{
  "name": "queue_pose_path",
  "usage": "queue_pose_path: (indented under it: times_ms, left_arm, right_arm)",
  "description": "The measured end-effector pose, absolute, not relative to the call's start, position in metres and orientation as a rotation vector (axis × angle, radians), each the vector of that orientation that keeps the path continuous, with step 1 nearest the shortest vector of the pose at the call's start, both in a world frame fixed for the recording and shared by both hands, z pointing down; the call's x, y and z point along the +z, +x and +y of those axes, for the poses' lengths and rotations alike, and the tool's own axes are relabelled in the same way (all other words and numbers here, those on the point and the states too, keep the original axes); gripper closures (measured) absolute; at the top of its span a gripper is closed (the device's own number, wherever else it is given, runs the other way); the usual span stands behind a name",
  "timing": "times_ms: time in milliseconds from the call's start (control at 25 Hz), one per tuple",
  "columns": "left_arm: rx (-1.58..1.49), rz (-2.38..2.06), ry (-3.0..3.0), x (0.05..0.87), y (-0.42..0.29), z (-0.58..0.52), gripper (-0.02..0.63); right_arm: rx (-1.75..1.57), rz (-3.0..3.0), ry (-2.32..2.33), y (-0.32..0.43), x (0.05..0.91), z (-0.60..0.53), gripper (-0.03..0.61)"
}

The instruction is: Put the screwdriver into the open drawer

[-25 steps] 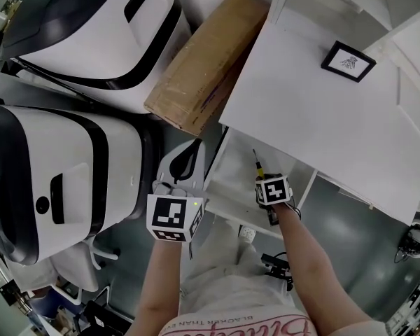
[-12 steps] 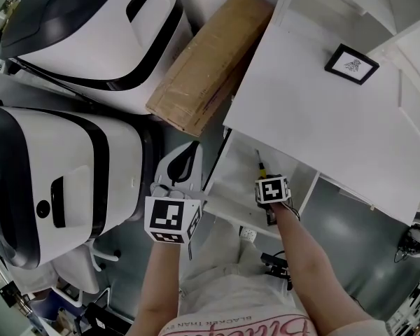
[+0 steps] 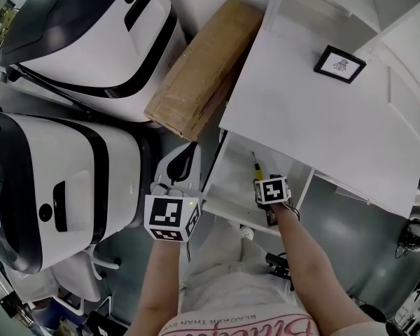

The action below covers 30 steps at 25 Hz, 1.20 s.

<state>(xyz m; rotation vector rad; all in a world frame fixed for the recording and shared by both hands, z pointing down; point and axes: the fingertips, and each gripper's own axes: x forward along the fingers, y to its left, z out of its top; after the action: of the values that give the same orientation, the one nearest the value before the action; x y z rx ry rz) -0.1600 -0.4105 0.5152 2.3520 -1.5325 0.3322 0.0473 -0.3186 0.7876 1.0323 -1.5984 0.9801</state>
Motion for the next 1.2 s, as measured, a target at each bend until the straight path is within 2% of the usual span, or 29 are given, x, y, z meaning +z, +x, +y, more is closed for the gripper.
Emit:
queue_pose_path:
  times_ms: [880,1080,1200]
  left_arm:
    - [0.271,-1.565,2.408,0.464,-0.124,-0.373,0.604]
    - [0.253,-1.590,2.416,0.451,-0.119,-0.364,0.604]
    - [0.235,-1.611,2.426,0.441,-0.114,-0.361,0.604]
  right_arm:
    - [0.881,-1.776,1.117,0.072,0.698,-0.317,0.350]
    - [0.867,-1.830,1.124,0.075,0.677,-0.319,0.358]
    - [0.845,-1.868,1.144,0.080,0.658,-0.324,0.388]
